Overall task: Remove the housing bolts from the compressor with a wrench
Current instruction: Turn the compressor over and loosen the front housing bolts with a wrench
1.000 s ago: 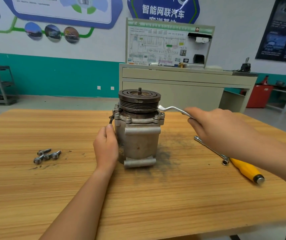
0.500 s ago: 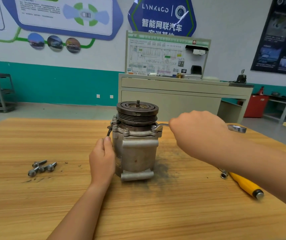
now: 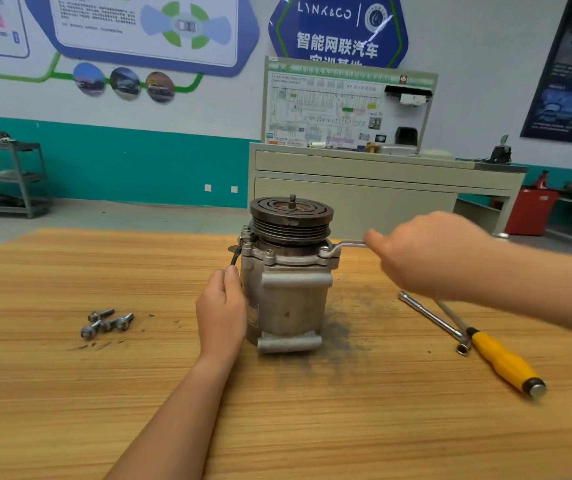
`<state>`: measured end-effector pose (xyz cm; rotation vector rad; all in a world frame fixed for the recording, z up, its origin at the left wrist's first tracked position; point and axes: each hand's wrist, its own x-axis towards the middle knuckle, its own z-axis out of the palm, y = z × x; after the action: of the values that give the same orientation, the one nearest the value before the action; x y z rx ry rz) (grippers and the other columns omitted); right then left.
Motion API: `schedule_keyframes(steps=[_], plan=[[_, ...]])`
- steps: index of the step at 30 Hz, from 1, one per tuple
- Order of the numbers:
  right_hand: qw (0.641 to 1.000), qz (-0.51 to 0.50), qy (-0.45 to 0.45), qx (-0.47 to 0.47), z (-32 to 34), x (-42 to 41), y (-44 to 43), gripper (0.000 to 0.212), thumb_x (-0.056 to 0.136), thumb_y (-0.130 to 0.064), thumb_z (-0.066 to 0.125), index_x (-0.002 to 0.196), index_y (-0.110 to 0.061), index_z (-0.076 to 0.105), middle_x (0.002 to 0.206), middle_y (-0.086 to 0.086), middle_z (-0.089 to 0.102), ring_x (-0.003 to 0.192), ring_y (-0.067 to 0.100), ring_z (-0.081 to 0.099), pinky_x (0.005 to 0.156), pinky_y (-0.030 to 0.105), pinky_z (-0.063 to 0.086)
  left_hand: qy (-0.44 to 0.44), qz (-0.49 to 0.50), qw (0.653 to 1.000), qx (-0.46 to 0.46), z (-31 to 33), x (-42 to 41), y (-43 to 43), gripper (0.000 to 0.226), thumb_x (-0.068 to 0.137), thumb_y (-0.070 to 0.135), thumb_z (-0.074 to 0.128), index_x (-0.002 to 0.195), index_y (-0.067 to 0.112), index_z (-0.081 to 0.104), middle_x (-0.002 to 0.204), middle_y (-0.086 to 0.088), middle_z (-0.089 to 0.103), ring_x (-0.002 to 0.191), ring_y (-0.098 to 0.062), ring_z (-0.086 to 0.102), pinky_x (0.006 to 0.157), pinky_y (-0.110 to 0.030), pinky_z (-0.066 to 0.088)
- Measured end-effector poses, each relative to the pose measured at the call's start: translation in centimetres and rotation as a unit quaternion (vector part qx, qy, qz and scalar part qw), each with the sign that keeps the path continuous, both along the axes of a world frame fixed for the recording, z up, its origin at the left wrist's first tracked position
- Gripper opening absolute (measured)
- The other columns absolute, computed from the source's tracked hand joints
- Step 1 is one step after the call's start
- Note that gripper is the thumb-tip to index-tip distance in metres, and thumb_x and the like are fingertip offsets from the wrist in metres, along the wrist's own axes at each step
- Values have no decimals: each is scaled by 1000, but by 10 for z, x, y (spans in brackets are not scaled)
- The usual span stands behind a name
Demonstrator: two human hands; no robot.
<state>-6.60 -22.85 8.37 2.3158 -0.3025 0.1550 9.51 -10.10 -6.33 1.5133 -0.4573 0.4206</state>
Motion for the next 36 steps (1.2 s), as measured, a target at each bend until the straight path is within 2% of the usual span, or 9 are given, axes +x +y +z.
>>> schedule_keyframes(steps=[6,9,13,15,17,19,24,29,36], plan=[[999,33,-32,-20,-1,28,-34,30,92,-6,42,118,-20,41,62,-5,39,50,11,37,43,23,26,0,2,1000,-7,-2,3,-1,40,100,18,39,60,17,38,56,3,37,50,-2,34,49,-22,26],[995,71,-72,-12,-18,43,-46,33,92,-5,44,123,-16,39,90,0,60,83,20,58,86,32,44,-6,3,1000,-7,-2,3,-2,40,100,18,39,59,18,37,56,4,36,49,-2,34,49,-21,26],[991,90,-104,7,-30,65,-50,38,92,-4,45,128,-13,39,122,6,58,110,23,55,112,39,17,-18,8,1000,5,-3,3,-2,40,100,18,38,60,18,37,56,4,36,49,0,35,48,-20,27],[989,80,-123,31,-30,65,-48,33,94,-5,44,126,-11,42,115,7,61,101,24,57,106,37,28,-19,5,1000,4,-4,4,-1,40,100,18,38,61,18,37,56,4,37,50,-1,35,48,-20,27],[970,75,-207,100,-27,56,-50,24,99,-12,35,119,-8,46,85,6,60,71,25,54,76,37,44,-20,1,1000,0,-5,5,-1,39,100,18,38,61,18,38,56,4,37,50,0,36,48,-19,27],[929,96,-298,199,-25,42,-53,25,100,-21,31,113,-6,47,64,1,48,57,25,46,52,32,34,-25,3,1000,8,-5,5,-1,39,100,18,37,61,19,38,56,5,37,50,-1,37,48,-20,27],[945,89,-217,228,-27,-1,-43,27,99,-31,29,118,-19,43,56,-7,40,49,12,40,43,26,25,-33,9,999,21,-5,6,0,39,100,17,38,62,19,38,56,4,38,51,-1,38,49,-21,26],[974,37,-126,186,-34,-19,-20,21,98,-28,29,118,-29,38,72,-5,55,63,16,53,54,31,44,-25,10,999,19,-2,3,0,39,100,17,38,61,19,38,56,4,38,51,-4,35,49,-22,25],[988,-1,-106,116,-24,-8,-4,33,95,-12,35,125,-24,40,59,-6,34,48,11,32,40,24,27,-17,15,999,25,-2,2,2,39,100,19,38,61,18,39,57,3,39,52,-6,34,51,-25,26]])
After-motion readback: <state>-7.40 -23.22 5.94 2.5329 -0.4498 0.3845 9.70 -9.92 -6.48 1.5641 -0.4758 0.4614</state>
